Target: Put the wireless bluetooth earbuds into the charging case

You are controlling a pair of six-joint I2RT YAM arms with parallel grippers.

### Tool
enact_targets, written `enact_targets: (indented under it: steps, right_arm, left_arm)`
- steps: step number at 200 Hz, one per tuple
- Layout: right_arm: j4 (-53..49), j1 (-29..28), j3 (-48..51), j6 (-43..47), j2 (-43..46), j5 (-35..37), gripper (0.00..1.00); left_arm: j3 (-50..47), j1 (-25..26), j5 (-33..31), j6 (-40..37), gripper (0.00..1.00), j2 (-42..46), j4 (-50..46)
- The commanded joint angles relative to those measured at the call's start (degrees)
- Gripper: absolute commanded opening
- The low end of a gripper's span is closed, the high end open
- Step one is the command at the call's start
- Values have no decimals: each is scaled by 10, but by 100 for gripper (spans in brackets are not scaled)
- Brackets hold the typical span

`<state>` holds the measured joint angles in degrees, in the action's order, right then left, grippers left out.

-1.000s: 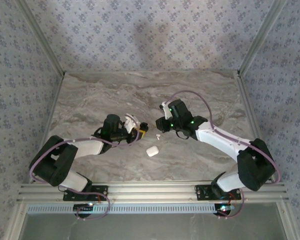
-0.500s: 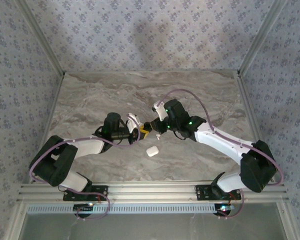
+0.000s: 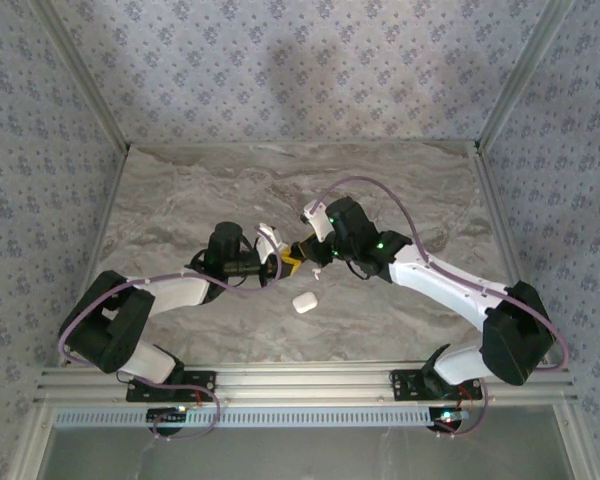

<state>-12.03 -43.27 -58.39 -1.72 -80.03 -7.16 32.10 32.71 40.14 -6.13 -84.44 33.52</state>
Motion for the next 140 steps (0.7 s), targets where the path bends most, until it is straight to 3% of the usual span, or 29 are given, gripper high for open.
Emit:
enact_targets:
  steps: [1,140]
  right_arm:
    - [-11,-4,-23,15,1,7,20]
    - [-39,-18,-29,42,-5,42,20]
  left_arm:
    - [15,5,21,8,13,2,21]
    - [31,15,17,28,13,12,34]
